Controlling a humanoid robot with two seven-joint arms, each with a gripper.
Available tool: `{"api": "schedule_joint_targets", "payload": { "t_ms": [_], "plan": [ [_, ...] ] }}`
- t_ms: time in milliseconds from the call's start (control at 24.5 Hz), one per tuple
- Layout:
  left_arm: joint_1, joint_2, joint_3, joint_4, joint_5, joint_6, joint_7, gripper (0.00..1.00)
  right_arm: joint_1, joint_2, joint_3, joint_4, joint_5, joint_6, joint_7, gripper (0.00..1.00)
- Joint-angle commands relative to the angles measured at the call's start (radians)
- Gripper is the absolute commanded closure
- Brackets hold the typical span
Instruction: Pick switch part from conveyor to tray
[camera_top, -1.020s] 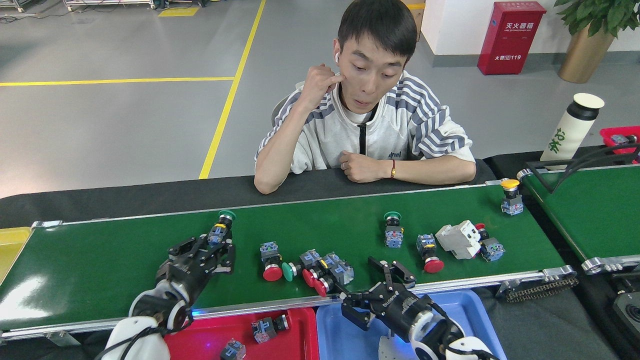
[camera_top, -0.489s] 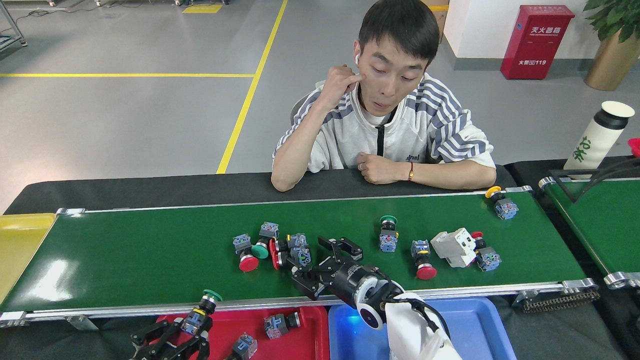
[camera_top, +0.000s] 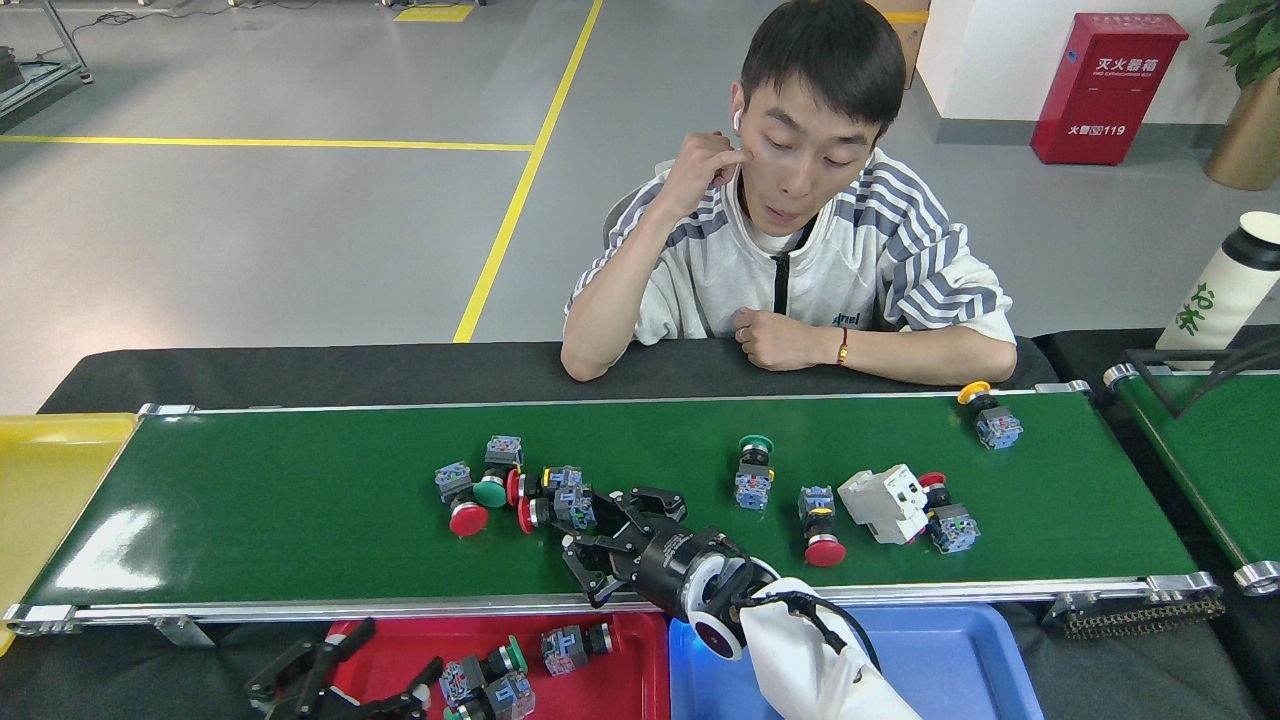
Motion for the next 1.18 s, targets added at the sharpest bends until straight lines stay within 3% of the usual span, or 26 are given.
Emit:
{"api": "schedule_joint_targets", "payload": {
  "t_ms": [0,163,204,285,326,530,693,775,897,1020,1142],
  "plan": [
    [-0.008,0.001,0.065,-0.013,-0.005,0.088,0.006,0.0,-0.009,0.001,0.004,-0.068,-0.004,-0.039,-0.017,0.99],
    [-0.007,0.037,0.1,0.0,-0.06,0.298,0.008,0.0,0.103,-0.022,0.025,-0.272,0.004,-0.217,-0.007,0.96],
    [-0.007,0.04,0.102,-0.002,-0.06,0.3,0.008,0.0,0.137,-0.034,0.036,-0.313,0.007,-0.251,-0.004,0.8],
    [-0.005,0.04,0.097,-0.004,-0.06,0.3,0.008,0.0,0.191,-0.046,0.054,-0.362,0.007,-0.283,0.008,0.05],
    [-0.005,0.038,0.094,-0.004,-0.059,0.298,0.008,0.0,0.212,-0.048,0.062,-0.375,0.007,-0.286,0.009,0.01],
    [-0.033,0.04,-0.002,-0.004,-0.056,0.265,0.006,0.0,0.234,-0.048,0.068,-0.382,0.007,-0.317,0.011,0.0],
    [-0.151,0.038,-0.094,0.053,-0.089,0.297,-0.004,0.0,0.246,-0.055,0.007,-0.454,-0.004,-0.275,0.022,0.0],
    [-0.209,0.037,-0.117,0.11,-0.132,0.326,-0.004,0.0,0.326,-0.078,-0.114,-0.527,-0.004,-0.175,0.022,0.01],
    [-0.296,0.04,-0.145,0.223,-0.162,0.358,0.0,0.0,0.517,-0.092,-0.231,-0.695,0.005,0.087,0.017,0.02],
    [-0.358,0.05,-0.148,0.317,-0.185,0.371,0.008,0.0,0.648,-0.098,-0.245,-0.758,0.03,0.381,-0.053,0.02],
    [-0.415,0.08,-0.148,0.401,-0.195,0.387,0.04,0.0,0.7,-0.109,-0.246,-0.758,0.054,0.576,-0.155,0.02]
  ]
}}
